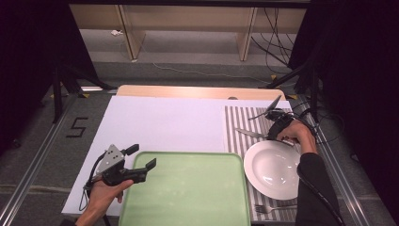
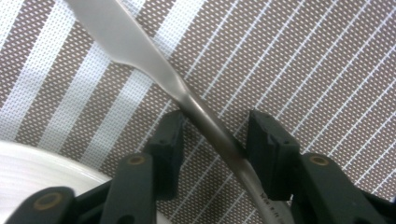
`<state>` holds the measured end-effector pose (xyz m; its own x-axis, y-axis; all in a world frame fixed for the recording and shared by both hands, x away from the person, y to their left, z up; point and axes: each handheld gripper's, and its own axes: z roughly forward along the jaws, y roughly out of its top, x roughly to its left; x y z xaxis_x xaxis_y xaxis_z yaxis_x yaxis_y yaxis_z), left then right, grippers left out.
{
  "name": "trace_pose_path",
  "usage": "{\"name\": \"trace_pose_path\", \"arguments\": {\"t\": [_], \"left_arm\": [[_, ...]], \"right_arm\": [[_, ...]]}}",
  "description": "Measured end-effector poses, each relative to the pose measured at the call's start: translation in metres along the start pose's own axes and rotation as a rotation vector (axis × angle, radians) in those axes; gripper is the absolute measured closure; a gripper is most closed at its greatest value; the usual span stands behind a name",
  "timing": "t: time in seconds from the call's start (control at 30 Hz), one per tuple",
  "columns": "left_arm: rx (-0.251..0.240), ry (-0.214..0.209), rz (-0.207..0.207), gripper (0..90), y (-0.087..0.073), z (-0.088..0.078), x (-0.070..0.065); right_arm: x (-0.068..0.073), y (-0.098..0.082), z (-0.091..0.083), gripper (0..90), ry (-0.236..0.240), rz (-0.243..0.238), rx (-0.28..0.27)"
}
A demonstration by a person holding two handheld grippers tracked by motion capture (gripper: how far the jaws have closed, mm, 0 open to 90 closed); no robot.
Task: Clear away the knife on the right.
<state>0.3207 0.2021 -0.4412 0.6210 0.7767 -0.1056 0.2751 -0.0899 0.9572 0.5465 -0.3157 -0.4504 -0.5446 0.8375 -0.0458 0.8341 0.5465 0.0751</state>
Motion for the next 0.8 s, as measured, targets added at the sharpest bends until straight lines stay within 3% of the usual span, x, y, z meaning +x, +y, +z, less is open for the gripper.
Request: {"name": "trace_pose_path", "arguments": {"t": [0.07,0.23,0.43,0.6,0.8], "left_arm": [[0.000,0.000,0.001,15.8,0.0000,0.0000,0.0001],[0.001,0.001,-0.001,15.8,0.0001,0.0004,0.0002],[0.002,-0.001,-0.003,15.8,0.0004,0.0006,-0.0002],[0.001,0.001,-0.004,15.8,0.0003,0.0005,-0.0001],[-0.003,-0.004,-0.015,15.8,0.0000,0.0017,0.0009]], "right_arm": [[0.0020,0.0005,-0.0001,64.9,0.005,-0.043,0.003],[0.0043,0.0013,-0.0002,70.5,0.014,-0.037,0.002],[0.0066,0.0036,-0.0001,79.4,0.015,-0.092,0.011],[0.0079,0.0032,-0.0004,80.0,0.008,-0.096,0.007],[0.0091,0.0026,-0.0039,80.3,-0.037,-0.114,-0.021]]}}
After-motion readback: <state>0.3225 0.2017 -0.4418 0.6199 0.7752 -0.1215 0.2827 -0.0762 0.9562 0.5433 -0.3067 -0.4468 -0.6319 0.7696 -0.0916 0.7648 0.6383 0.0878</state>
